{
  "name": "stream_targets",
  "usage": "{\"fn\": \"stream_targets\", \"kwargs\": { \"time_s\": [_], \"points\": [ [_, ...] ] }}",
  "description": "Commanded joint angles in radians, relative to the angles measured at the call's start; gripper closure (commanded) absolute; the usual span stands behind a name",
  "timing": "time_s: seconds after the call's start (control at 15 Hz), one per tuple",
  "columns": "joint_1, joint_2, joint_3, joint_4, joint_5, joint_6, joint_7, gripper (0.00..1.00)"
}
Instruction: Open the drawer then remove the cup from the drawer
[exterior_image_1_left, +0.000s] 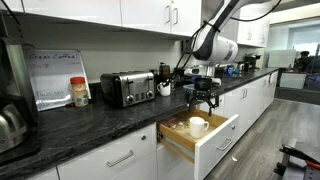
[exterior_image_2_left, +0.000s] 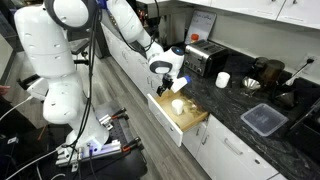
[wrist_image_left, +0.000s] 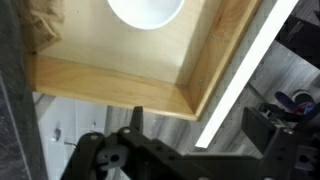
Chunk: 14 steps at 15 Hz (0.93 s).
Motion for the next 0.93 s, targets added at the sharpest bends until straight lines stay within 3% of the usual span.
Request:
{"fn": "stream_targets", "kwargs": {
  "time_s": [0.0,0.33,0.47,0.73,0.87],
  "points": [
    [0.051,0.024,-0.067,0.02,-0.014,0.122,0.16,0.0],
    [0.098,0.049,-0.121,0.017,-0.117,0.278,0.508,0.0],
    [0.155,0.061,-0.19,0.013,-0.203,0.312,0.679,0.0],
    [0.292,0.081,-0.349,0.029,-0.346,0.286,1.018,0.0],
    [0.346,0.083,-0.395,0.041,-0.39,0.231,1.184,0.0]
  ]
}}
